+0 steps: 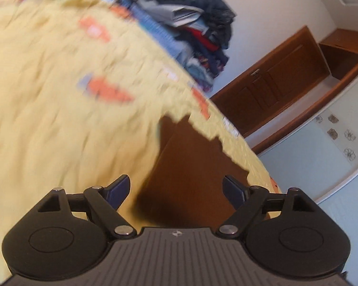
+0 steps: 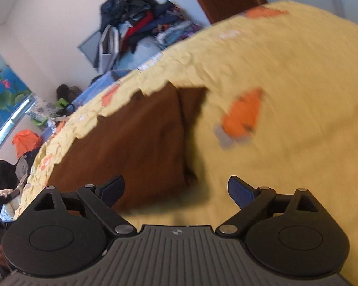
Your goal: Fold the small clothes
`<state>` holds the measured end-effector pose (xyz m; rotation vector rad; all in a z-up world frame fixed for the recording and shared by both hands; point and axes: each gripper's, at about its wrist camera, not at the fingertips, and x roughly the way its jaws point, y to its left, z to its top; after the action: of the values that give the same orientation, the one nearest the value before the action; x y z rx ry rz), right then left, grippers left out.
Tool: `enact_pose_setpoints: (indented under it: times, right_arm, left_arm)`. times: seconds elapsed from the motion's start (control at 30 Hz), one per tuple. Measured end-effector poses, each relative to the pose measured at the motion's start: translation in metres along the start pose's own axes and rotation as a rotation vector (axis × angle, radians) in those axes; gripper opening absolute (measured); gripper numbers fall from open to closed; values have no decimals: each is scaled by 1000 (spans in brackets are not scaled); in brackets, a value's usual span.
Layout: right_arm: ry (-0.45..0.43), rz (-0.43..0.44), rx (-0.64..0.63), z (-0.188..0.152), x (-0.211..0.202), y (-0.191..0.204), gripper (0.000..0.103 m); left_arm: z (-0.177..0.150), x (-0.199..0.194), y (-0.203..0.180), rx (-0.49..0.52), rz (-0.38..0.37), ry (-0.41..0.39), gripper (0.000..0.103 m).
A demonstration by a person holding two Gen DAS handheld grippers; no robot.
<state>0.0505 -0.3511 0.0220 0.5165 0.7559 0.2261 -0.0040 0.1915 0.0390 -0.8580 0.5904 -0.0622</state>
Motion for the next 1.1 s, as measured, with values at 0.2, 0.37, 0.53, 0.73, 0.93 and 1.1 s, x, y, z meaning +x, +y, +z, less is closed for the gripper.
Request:
enact_pose_setpoints:
  times: [0.2,0.37,0.53,0.73,0.93,1.1]
  right_arm:
    - [4,63,93,1,19,13,99]
    - [74,137,198,11,61,18,16]
    - [56,184,206,6,55,12,16]
    - [43,293,148,-16,-13,17,16]
    - [199,221,140,-59,-36,3,42]
    - [-47,96,38,-16,-59,14,78]
  left_arm:
    - [-15,45,5,-96,-19,8,85]
    - [-7,74,-10,-52,84,13,22]
    - [-1,64,-15,-9,96,51,9]
    - [-19,-16,-25,102,17,104,8]
    - [-49,-53,15,153,115,202,15]
    - [0,-68,8,130,118,7,70]
